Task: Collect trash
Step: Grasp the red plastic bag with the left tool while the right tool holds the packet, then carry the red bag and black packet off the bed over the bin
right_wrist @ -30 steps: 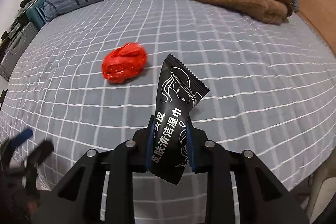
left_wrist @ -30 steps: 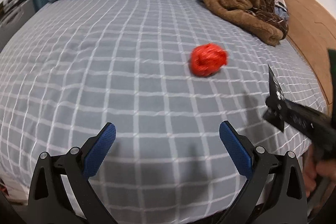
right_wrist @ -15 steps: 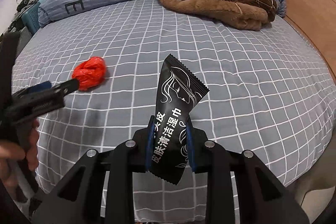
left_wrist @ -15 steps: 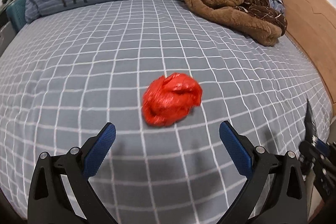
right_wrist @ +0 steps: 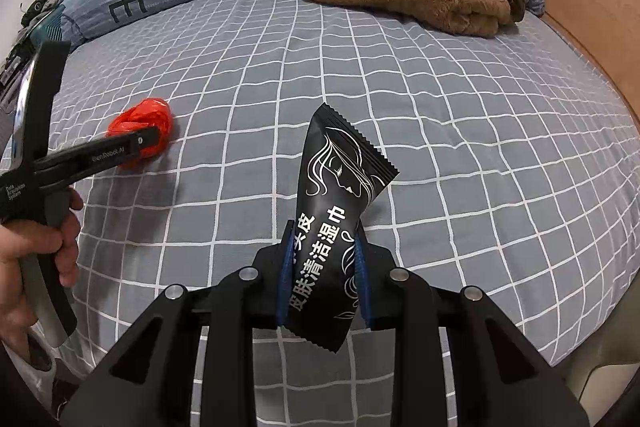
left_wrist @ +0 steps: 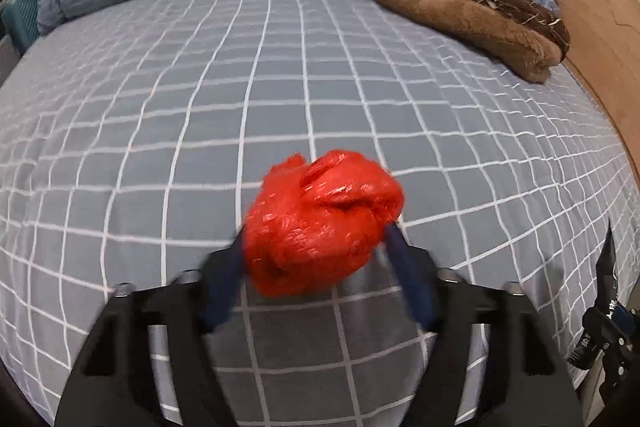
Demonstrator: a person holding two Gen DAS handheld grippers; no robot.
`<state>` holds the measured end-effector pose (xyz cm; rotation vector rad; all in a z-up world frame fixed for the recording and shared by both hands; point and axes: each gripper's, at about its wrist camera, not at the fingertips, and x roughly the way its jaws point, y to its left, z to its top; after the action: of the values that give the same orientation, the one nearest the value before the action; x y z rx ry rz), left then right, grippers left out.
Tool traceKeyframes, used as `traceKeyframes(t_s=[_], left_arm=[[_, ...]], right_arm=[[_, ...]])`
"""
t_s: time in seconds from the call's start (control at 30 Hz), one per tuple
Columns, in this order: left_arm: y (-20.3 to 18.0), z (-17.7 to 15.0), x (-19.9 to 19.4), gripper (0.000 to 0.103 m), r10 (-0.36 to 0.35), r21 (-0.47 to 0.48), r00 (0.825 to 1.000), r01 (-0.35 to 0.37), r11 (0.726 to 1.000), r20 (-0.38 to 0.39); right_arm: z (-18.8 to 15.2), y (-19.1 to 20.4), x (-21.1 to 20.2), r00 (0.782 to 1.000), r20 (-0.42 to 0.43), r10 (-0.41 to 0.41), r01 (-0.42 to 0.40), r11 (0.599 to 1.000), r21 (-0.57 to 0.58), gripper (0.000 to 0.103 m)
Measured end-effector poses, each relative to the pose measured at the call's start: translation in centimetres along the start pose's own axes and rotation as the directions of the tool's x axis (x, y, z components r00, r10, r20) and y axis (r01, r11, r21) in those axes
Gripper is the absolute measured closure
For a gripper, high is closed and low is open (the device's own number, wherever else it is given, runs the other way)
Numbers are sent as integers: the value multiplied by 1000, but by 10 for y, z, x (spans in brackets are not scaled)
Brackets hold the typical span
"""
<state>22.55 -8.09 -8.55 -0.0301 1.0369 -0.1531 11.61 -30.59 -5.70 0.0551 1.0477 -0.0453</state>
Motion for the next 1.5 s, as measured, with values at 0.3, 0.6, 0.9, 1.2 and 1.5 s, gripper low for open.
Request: traceKeyframes(t_s=[0.3, 0.6, 0.9, 1.2, 1.5], left_arm=[[-4, -11, -21, 58, -12, 12, 1000, 12, 1000, 10], [0, -27, -58, 58, -12, 17, 999, 11, 1000, 33], [15, -50, -107, 58, -16, -4, 998, 17, 1000, 62], [32, -75, -152, 58, 6, -16, 997, -5, 1000, 81], [48, -101, -186, 58, 20, -33, 996, -17, 999, 92]], right_arm=[[-1, 9, -13, 1000, 19, 19, -19, 1000, -1, 77], [-5, 25, -35, 999, 38, 36, -35, 999, -13, 77], [-10, 52, -64, 996, 69, 60, -58, 998, -36, 77], [-22, 82, -89, 993, 83, 80, -74, 995, -69, 77], [-38, 105, -106, 992, 85, 96, -88, 991, -98, 77]])
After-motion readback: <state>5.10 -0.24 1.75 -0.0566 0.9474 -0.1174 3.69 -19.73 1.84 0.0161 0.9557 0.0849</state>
